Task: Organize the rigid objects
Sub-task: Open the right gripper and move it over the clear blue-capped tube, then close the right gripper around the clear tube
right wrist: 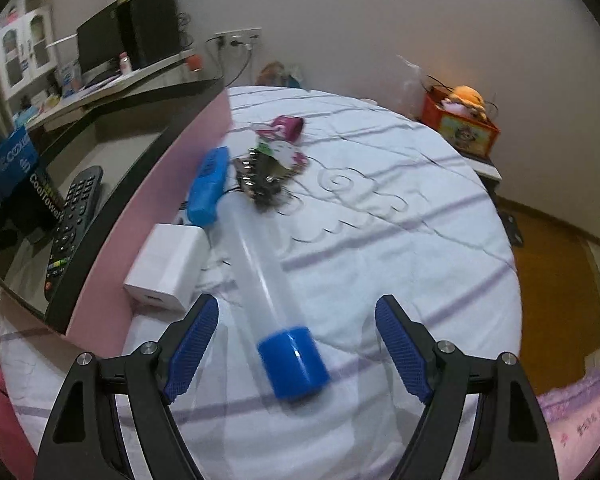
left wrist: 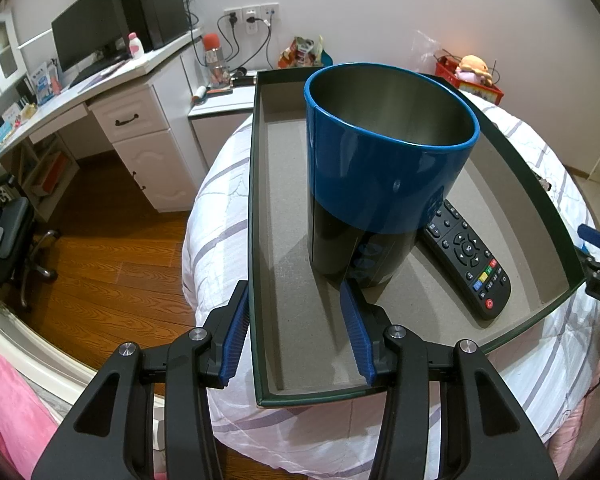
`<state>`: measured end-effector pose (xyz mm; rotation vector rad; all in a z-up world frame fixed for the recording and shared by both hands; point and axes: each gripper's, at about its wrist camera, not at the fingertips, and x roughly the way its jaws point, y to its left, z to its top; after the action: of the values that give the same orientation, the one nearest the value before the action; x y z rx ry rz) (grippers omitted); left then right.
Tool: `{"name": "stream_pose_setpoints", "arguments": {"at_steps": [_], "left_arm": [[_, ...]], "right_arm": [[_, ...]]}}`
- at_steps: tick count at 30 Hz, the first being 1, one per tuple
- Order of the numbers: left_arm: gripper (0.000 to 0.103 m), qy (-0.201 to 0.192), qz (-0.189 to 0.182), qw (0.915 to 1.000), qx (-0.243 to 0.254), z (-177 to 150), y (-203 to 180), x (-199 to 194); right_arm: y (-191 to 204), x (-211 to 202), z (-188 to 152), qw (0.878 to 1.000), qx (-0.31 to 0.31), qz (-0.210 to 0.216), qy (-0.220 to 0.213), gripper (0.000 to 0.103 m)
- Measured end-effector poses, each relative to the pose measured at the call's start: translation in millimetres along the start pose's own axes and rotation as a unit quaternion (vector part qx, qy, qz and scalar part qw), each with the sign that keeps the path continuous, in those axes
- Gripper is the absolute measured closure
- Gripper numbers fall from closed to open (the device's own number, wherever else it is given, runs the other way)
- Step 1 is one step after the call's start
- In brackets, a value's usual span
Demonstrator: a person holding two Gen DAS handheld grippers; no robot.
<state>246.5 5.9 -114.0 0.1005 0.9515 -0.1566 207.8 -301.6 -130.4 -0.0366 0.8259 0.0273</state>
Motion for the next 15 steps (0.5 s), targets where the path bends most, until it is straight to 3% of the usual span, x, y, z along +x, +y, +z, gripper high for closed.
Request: {"name": "stream_pose_setpoints", "arguments": {"at_steps": [9, 12, 15], "left_arm": [[0.057, 0.000, 0.000, 1.0000, 0.000, 0.4, 0.5, 0.7], [0.057, 0.000, 0.000, 1.0000, 0.000, 0.2, 1.0, 0.8], [0.057, 0.000, 0.001, 1.0000, 0.000, 0.5, 0.1, 0.9]], "right_arm": [[8.4, 11.4, 10.0, 1.000, -0.022, 0.016, 0.006, 0.021], [10.0, 15.3, 12.4, 0.999, -0.028, 0.012, 0.013, 0.031], [11.9, 18.1, 14.2, 0.999, -0.030, 0.011, 0.019, 0.034]]}}
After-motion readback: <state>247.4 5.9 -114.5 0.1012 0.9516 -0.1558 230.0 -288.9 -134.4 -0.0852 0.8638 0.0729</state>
